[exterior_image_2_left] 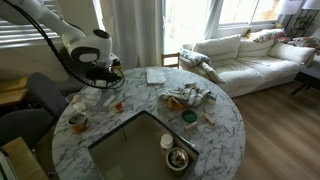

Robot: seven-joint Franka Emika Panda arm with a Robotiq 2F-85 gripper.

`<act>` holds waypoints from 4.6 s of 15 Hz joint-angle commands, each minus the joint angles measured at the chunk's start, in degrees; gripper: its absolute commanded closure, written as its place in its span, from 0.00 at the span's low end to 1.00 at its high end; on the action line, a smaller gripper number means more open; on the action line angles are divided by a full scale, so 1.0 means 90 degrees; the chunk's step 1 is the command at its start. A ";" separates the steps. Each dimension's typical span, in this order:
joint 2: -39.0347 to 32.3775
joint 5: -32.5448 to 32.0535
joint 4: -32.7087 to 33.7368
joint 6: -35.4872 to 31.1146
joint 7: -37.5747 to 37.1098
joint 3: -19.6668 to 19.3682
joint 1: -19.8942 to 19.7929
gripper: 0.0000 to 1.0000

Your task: Make the laying bottle in the clear storage box stand upright in the storage box

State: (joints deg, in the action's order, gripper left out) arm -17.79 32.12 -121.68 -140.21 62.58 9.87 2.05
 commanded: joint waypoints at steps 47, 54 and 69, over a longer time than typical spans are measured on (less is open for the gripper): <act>-0.1226 -0.2425 0.1525 0.2162 -0.1333 0.0306 0.0011 0.00; -0.1488 -0.2598 0.1550 0.1954 -0.1608 0.0244 0.0154 0.00; -0.1537 -0.3563 0.1538 0.1578 -0.2780 0.0137 0.0384 0.66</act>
State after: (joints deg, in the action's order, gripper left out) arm -31.08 2.14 -107.76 -124.91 39.61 11.51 5.02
